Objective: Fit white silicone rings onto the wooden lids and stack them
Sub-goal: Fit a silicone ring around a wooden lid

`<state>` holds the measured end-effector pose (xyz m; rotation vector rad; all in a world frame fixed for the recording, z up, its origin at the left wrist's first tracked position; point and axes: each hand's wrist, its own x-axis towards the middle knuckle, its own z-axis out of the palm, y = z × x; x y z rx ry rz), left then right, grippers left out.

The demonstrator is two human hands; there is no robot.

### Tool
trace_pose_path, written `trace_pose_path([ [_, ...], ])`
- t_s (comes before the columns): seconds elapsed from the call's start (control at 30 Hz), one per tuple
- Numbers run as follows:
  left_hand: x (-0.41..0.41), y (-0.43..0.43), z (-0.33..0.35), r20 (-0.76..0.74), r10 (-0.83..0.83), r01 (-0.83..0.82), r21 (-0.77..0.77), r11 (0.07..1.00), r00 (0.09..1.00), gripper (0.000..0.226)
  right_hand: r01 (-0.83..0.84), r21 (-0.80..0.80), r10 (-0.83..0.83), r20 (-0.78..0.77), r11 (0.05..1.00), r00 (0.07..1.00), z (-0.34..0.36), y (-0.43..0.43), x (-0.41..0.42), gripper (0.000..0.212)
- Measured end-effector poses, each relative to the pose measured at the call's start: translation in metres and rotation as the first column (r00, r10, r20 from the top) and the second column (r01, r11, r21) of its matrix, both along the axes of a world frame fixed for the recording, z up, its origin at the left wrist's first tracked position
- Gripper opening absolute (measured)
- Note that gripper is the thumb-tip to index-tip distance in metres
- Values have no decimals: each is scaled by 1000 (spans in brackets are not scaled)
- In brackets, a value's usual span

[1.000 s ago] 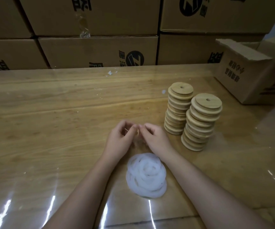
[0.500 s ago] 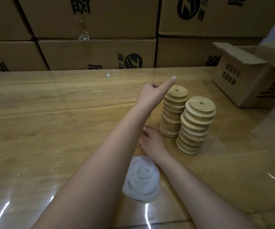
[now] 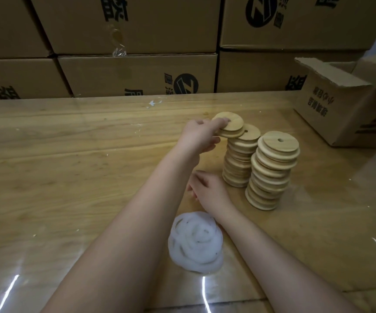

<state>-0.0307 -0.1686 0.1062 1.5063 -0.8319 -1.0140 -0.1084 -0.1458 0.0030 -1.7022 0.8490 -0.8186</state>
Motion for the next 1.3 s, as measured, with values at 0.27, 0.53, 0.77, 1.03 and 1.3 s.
trace_pose_path([
  [0.27,50,62,-71,27,245,-240,-124,963,969,15,-324,-75,301,-223,943,927,12,-5,-18,18],
  [0.53,63,74,-97,-87,245,-259,-245,934,966,8,-549,-13,468,-507,836,724,27,-15,-42,13],
  [0.77,65,68,-100,-96,233,-250,-248,936,968,9,-532,12,482,-440,847,757,25,-18,-43,6],
  [1.03,64,70,-100,-114,225,-247,-253,935,968,8,-198,73,195,49,978,980,14,-13,-29,14],
  [1.3,60,73,-96,-105,165,-189,-284,940,981,12,-22,-146,30,52,989,998,4,-1,-11,17],
])
